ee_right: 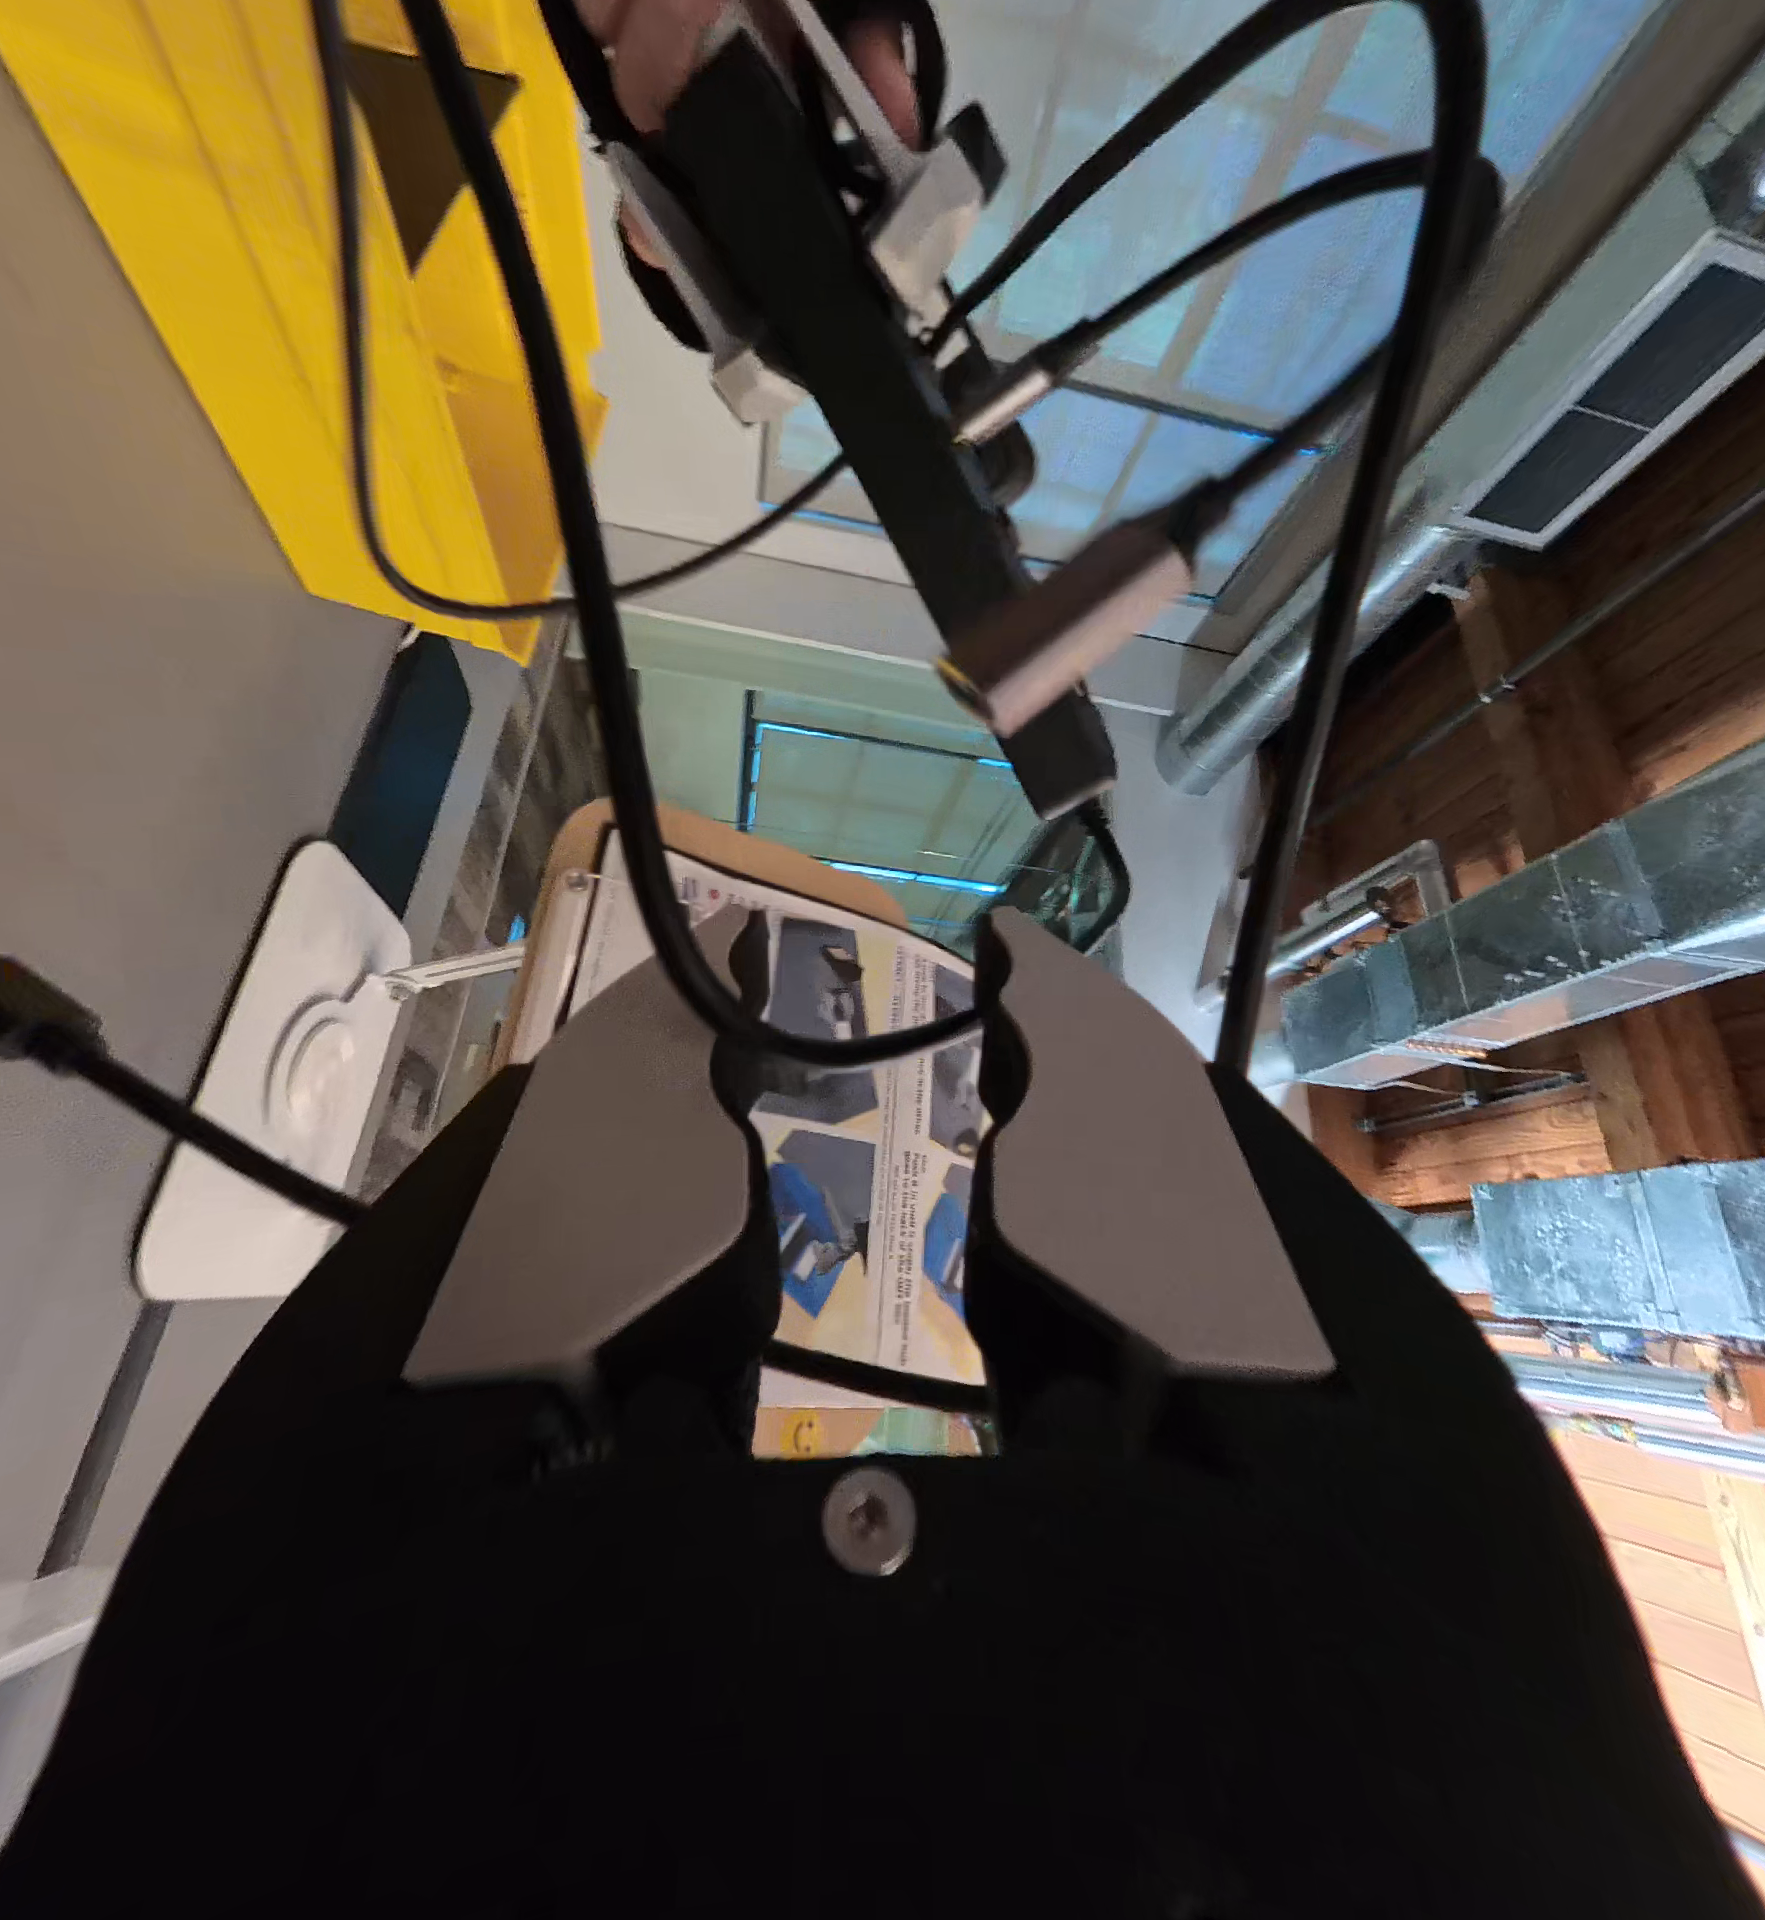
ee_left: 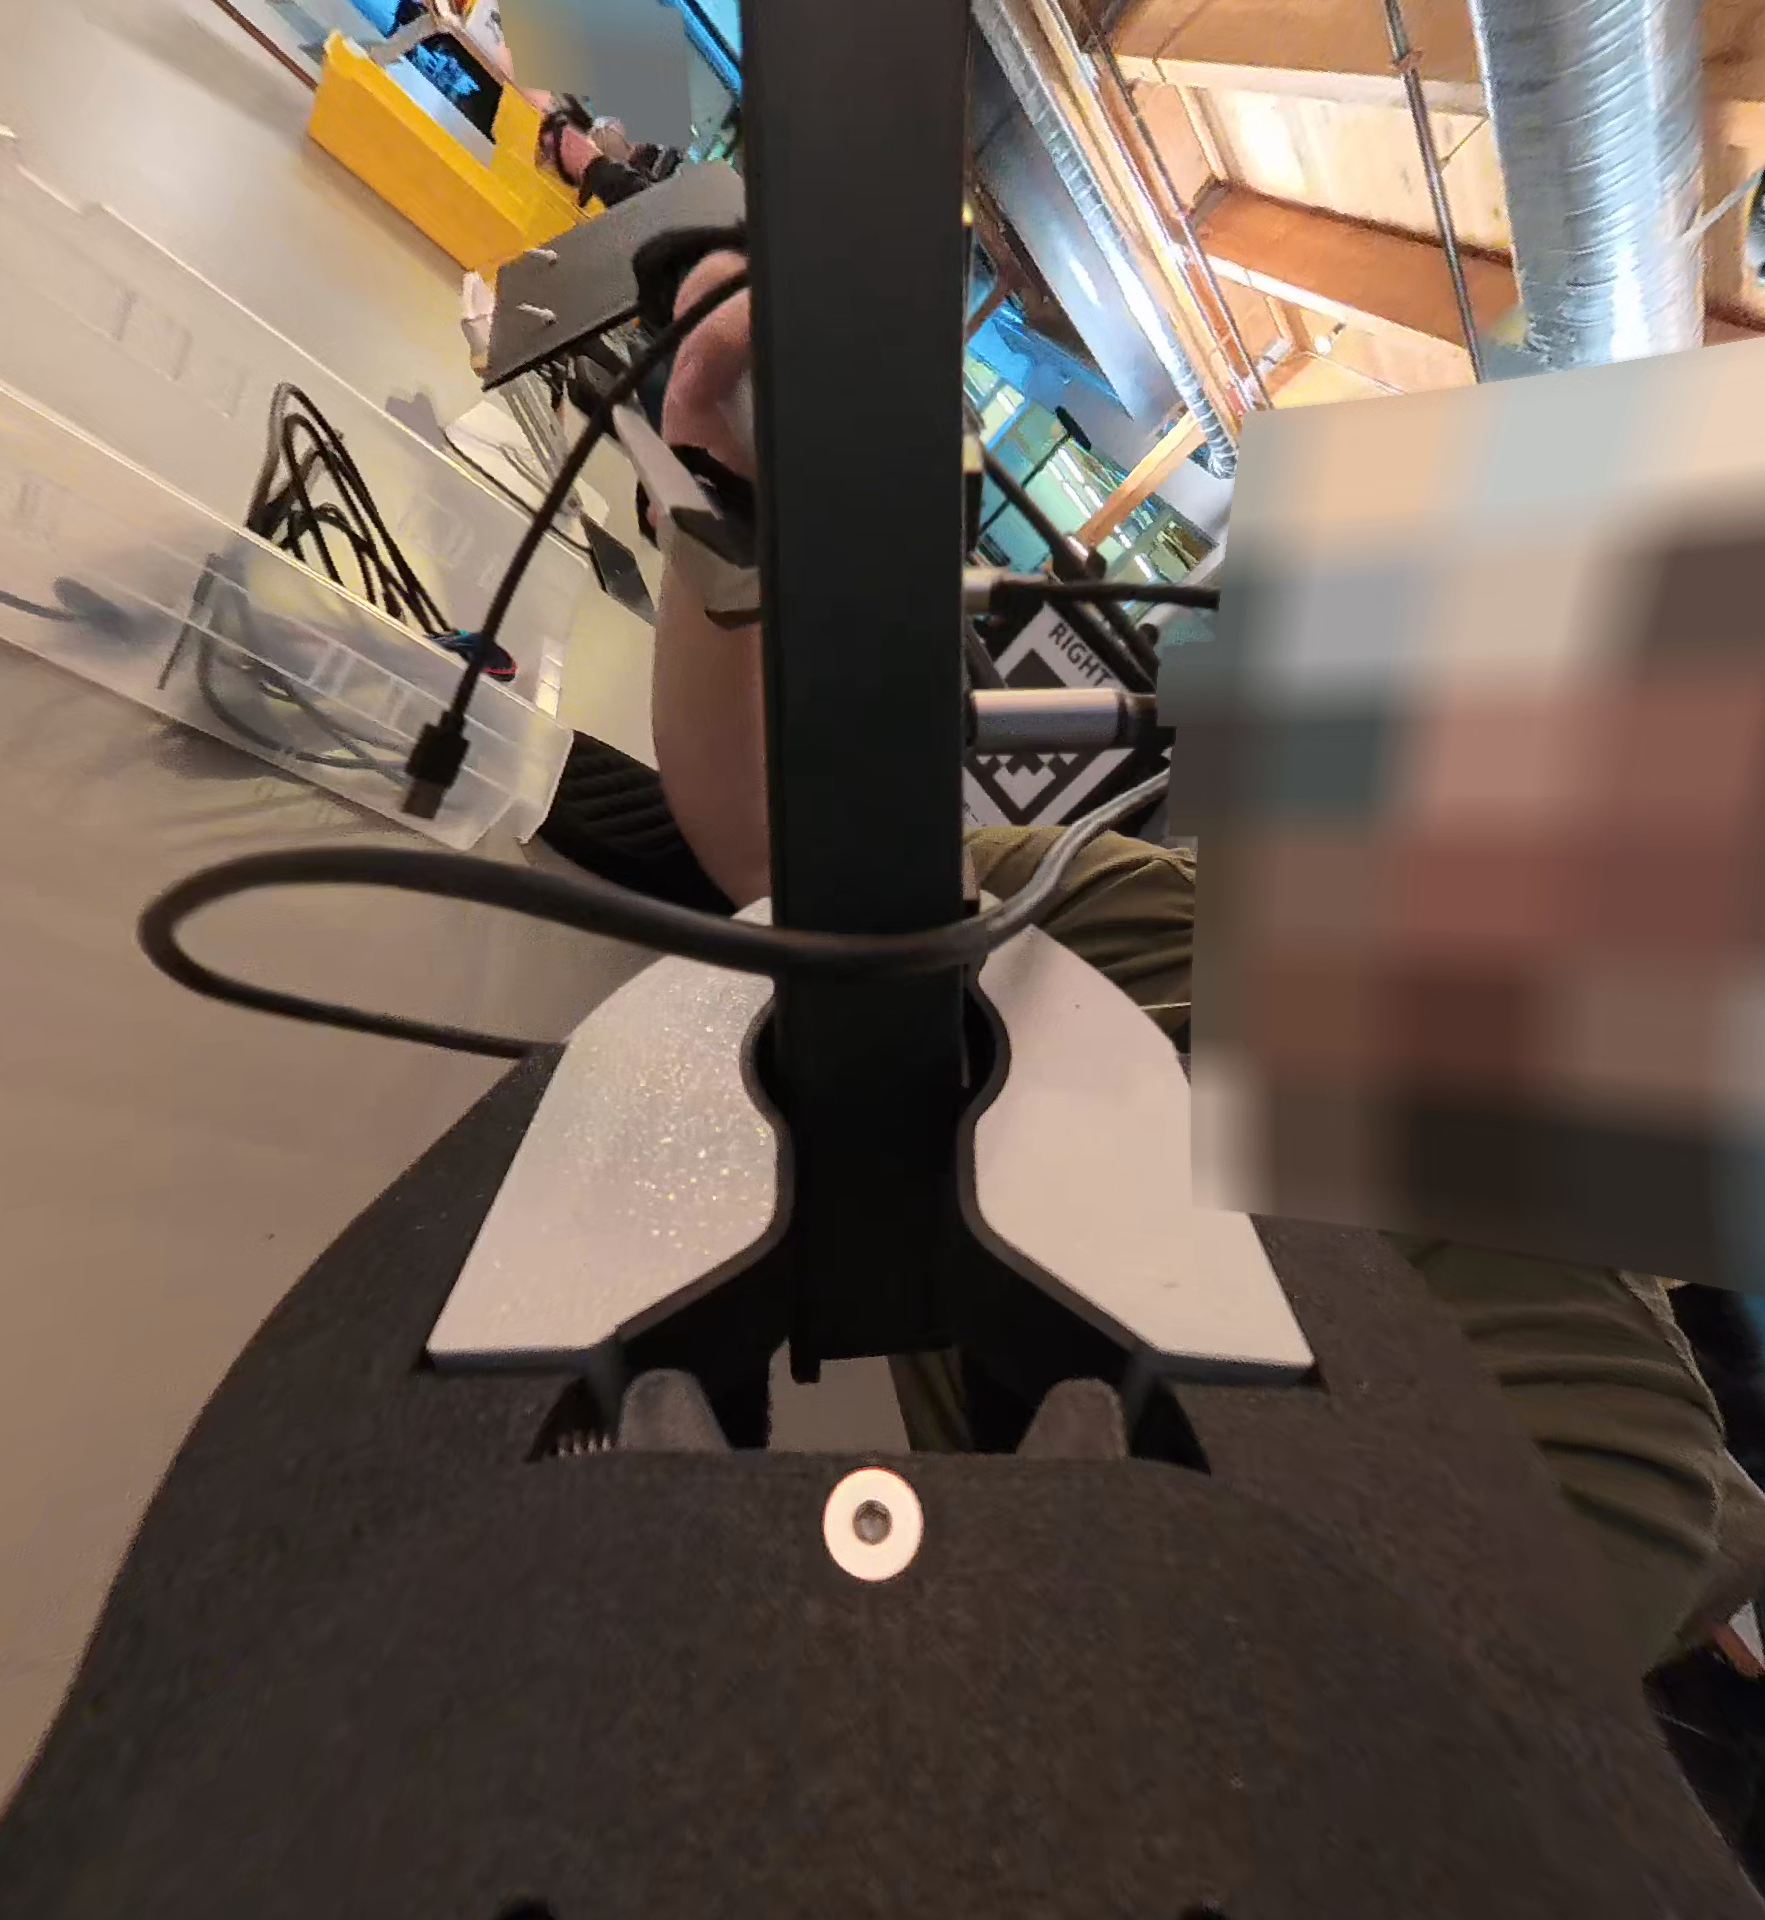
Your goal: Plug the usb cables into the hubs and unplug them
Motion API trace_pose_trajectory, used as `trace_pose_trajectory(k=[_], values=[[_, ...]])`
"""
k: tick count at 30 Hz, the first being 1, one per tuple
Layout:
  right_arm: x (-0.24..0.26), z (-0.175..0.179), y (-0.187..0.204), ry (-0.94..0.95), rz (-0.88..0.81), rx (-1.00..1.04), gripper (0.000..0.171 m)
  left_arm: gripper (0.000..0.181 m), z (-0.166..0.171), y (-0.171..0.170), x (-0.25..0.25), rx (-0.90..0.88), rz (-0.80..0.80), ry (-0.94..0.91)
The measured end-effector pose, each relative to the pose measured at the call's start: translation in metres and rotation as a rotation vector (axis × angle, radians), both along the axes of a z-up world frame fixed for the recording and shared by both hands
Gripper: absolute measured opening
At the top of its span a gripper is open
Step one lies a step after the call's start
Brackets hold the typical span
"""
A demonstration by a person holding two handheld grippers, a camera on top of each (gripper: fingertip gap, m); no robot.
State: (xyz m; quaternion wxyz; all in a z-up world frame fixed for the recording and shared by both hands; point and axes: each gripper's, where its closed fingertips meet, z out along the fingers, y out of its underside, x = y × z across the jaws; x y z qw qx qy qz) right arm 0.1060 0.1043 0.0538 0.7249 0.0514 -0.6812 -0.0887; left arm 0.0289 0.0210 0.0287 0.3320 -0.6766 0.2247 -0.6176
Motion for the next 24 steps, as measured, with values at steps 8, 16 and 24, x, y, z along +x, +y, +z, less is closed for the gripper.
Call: trace_pose_trajectory(k=[8,16,24], values=[[-0.002,-0.013,-0.006,-0.127,-0.014,-0.092,0.037,0.026,0.011,0.002,-0.02,0.047,0.097,-0.009],[0.008,-0.017,-0.016,-0.264,-0.02,-0.315,0.039,0.026,0.02,0.012,-0.044,0.094,0.25,-0.007],[0.006,-0.018,-0.021,-0.424,-0.024,-0.991,0.041,0.026,0.022,0.036,-0.033,0.203,0.39,0.082]])
